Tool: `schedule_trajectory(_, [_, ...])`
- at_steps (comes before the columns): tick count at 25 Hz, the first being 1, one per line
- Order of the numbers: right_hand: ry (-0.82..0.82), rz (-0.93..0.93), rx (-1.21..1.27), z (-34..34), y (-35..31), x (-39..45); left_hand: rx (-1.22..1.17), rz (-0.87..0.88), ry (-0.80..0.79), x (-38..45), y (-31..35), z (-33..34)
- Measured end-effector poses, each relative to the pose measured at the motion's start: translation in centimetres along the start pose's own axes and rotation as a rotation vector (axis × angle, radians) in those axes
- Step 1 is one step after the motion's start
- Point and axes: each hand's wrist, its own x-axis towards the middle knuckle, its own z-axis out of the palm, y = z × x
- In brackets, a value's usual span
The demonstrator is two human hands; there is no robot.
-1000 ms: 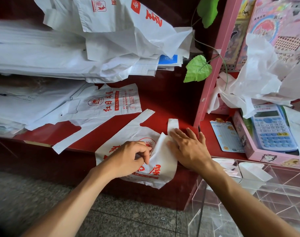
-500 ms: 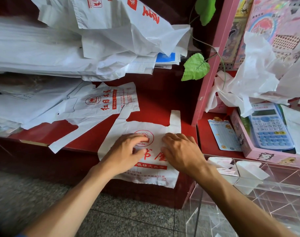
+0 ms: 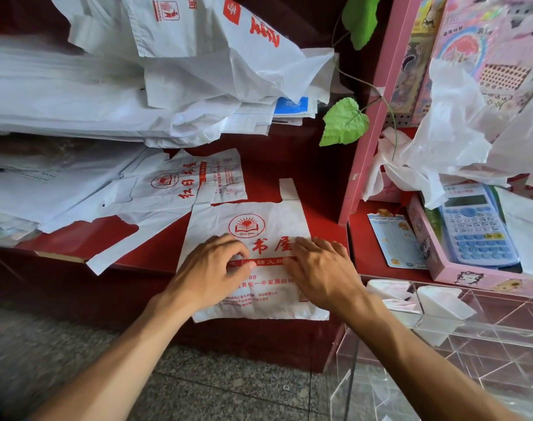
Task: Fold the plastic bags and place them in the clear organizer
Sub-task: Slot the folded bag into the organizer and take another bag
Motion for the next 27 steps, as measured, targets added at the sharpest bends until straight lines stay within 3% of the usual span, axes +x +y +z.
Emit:
schedule_trajectory(4, [-0.037,-0.083,0.135,-0.7,0.6,-0.1,0.042,0.043,-0.167,0.1,0.8,-0.1])
schedule_trajectory(8, [-0.259,-0.209,-0.003,-1.3,1.0,-0.2,0.194,0.089,-0.332,-0.2,-0.2,0.6])
schedule_trajectory(12, [-0.178,-0.211,-0.052,-1.5,1.2,-0.4,0.037,0.083,-0.169,-0.6,-1.2,0.0])
schedule_trajectory(15, [-0.054,-0.239,0.175,-2.3,1.6,-0.1,-0.104,-0.026,-0.158,-0.8,-2.0,-1.9])
schedule_trajectory(18, [-0.083,-0.192,0.357,-2.8,2.7,-0.2,-0.204,-0.137,-0.161,-1.3,-3.4,-3.4])
schedule_trajectory(22, [-0.016,-0.029,0.503,-3.5,4.1,-0.2,-0.372,-0.254,0.018,-2.2,-4.4,-4.1])
schedule_trajectory(27, [0.002,0.084,0.647,-3.0,4.5,-0.2,-0.303,-0.348,0.076,-2.2,-4.8,-3.2])
